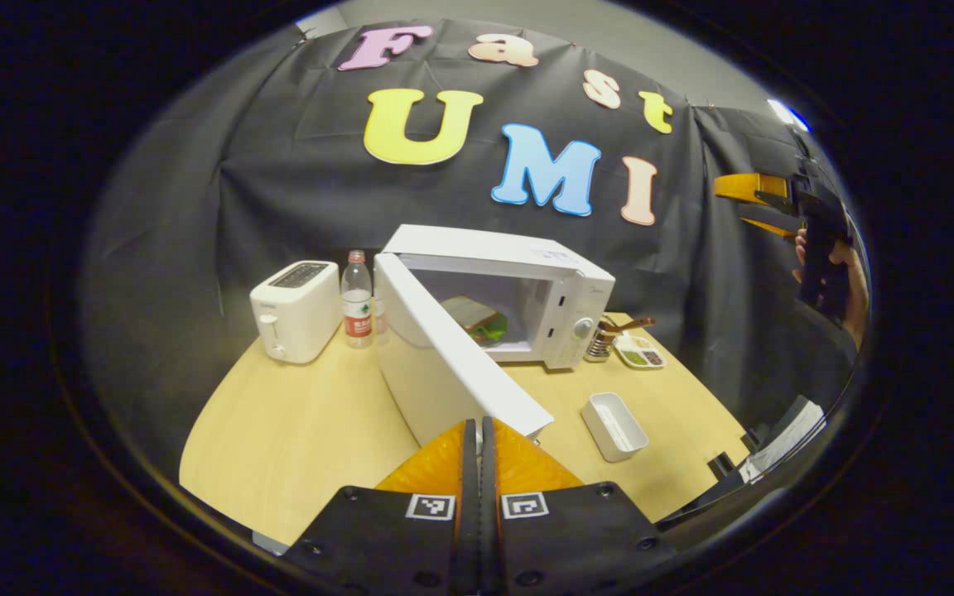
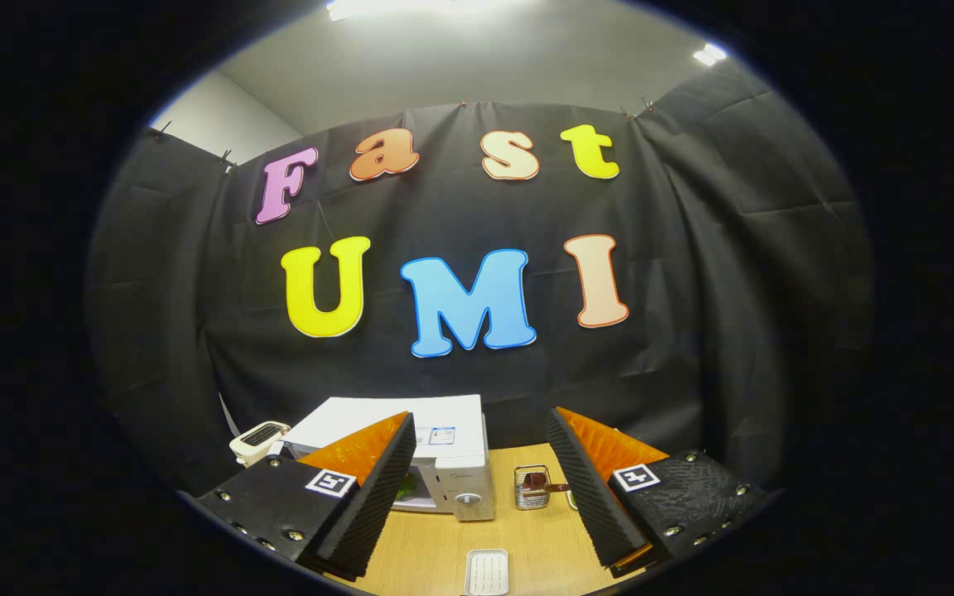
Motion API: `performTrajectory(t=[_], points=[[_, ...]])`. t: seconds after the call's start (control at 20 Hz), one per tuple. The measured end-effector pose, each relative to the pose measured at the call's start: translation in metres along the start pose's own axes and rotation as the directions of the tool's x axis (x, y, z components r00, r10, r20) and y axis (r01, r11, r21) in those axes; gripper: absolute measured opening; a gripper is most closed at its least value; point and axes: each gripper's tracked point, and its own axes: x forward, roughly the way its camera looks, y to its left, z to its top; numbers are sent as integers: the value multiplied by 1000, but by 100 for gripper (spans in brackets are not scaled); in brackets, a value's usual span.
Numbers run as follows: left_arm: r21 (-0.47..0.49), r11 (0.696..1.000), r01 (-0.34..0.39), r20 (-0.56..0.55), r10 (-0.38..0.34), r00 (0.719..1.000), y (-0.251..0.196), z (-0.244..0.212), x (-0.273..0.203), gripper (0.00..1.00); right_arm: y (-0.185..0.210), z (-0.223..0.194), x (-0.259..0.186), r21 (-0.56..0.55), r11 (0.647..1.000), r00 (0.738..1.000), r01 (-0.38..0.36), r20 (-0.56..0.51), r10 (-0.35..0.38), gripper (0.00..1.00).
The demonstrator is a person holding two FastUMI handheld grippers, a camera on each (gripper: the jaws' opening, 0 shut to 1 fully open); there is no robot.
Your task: Open the microwave oven with the left hand, put the food in, and close the microwave oven.
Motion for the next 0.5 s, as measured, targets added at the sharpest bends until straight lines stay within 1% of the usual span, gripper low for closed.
performTrajectory(t=[0.25,0.5], points=[[40,997,72,-5,-72,997,-44,14,36,6,-21,3,3,17,1000,1000,2,18,-3,97],[63,990,123,-12,-122,992,-78,26,70,6,-38,19,5,-18,1000,997,6,72,-5,97]])
